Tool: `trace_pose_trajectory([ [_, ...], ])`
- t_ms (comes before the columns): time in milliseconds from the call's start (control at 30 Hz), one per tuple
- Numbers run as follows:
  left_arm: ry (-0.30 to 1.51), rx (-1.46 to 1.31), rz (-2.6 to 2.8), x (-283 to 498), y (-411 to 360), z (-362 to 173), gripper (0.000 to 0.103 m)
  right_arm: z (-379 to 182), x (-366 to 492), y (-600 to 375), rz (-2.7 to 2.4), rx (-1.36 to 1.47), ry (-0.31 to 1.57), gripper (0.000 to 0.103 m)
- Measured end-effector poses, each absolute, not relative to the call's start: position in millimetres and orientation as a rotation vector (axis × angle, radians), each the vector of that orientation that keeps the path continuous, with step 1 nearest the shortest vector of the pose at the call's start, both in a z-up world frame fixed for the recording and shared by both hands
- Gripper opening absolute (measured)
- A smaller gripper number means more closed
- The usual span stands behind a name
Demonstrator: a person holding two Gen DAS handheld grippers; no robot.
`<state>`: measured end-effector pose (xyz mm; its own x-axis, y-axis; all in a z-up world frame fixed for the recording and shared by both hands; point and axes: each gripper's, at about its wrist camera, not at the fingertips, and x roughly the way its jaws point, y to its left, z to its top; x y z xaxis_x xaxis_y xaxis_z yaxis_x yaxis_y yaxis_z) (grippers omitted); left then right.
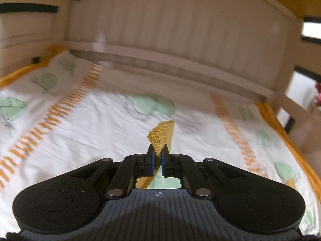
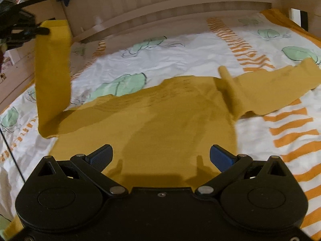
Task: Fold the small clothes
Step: 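Lift the sleeve with the left gripper, fold it across the body, release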
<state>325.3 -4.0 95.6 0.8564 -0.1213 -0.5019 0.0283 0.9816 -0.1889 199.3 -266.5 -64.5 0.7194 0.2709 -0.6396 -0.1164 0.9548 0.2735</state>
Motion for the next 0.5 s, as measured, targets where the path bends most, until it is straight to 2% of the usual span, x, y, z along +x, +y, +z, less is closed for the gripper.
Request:
trace_pose_trajectory([
  [167,0.612,-0.187,-0.145,337.3,-56.7,52.0,0.005,-60.8,199.7,-281.2,0.189,0.21,0.727,0.102],
  [433,0.668,-0.11,-0.225,329.8,-130.5,19.6,0.006,-65.6,205.5,-301.1,0.157,0.274,0.754,0.102],
  [500,0.684,-0.087,-0.239,327.2,-142.3,16.6,0.01,-66.3,206.8,-304.8,0.145,0.285,0.76,0.102],
])
